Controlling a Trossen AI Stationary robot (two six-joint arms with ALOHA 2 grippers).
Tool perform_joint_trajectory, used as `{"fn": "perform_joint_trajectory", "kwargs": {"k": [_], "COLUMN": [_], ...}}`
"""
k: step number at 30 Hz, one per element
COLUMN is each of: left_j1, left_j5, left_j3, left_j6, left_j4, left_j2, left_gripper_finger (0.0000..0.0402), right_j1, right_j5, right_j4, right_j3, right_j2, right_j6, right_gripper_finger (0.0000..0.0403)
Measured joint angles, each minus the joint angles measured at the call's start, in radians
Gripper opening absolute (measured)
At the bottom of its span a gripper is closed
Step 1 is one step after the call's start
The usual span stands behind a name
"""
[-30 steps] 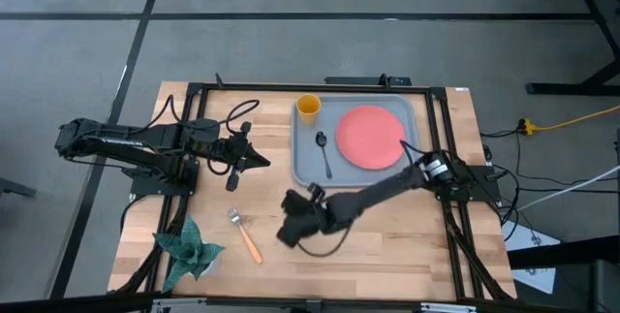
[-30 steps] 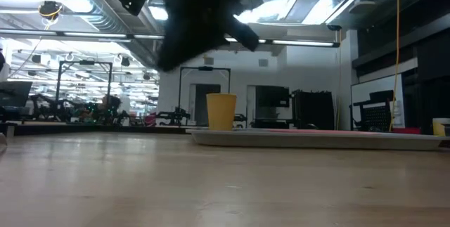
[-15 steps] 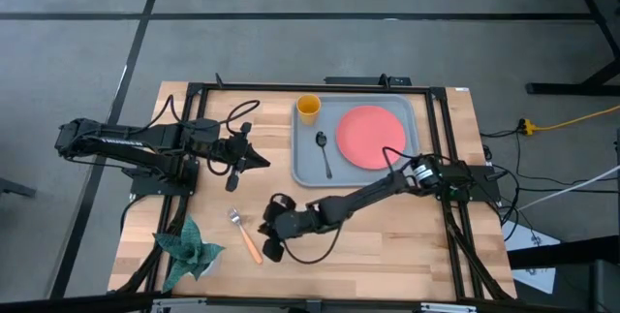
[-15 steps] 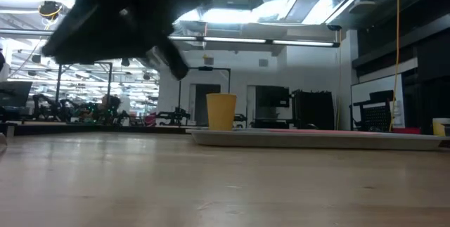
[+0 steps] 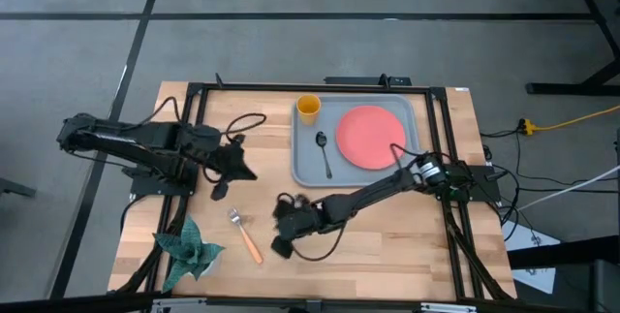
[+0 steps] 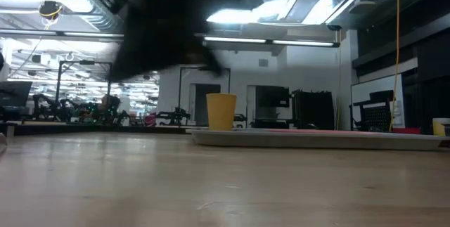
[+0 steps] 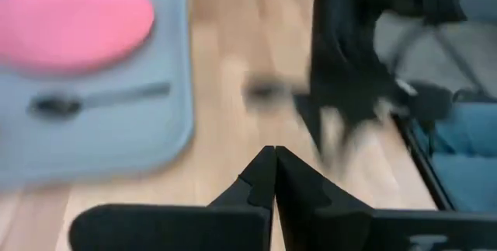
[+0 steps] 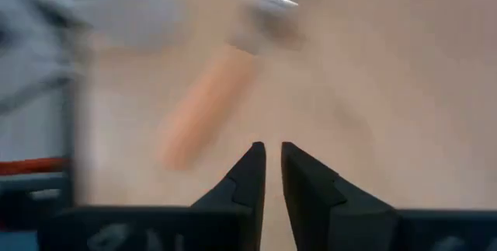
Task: Pick and place plate/cup/fork/spoon on tray
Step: Put the orange fork on the gray tray to the left of the black spoon
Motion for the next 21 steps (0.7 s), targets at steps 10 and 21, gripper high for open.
{"fn": "perform_joint_trajectory", "kwargs": {"k": [10,21], "left_j1": [-0.224,-0.254], "left_j5": [-0.067,0.113], "left_j3": [0.101,0.101], "left_j6": [-0.183,-0.135], "left_j4": [-0.231,-0.24], "left_j2": [0.207,0.552], "left_gripper_finger": [0.0001,0.0], "right_j1": [0.112,0.209], "right_j5": [0.491,0.536], "right_j4": [-0.697,-0.927], "right_j3": [0.0,-0.001], "right_j2": [-0.164,-0.202], "right_j6": [0.413,0.667], "right_gripper_finger": [0.0049,0.0049]}}
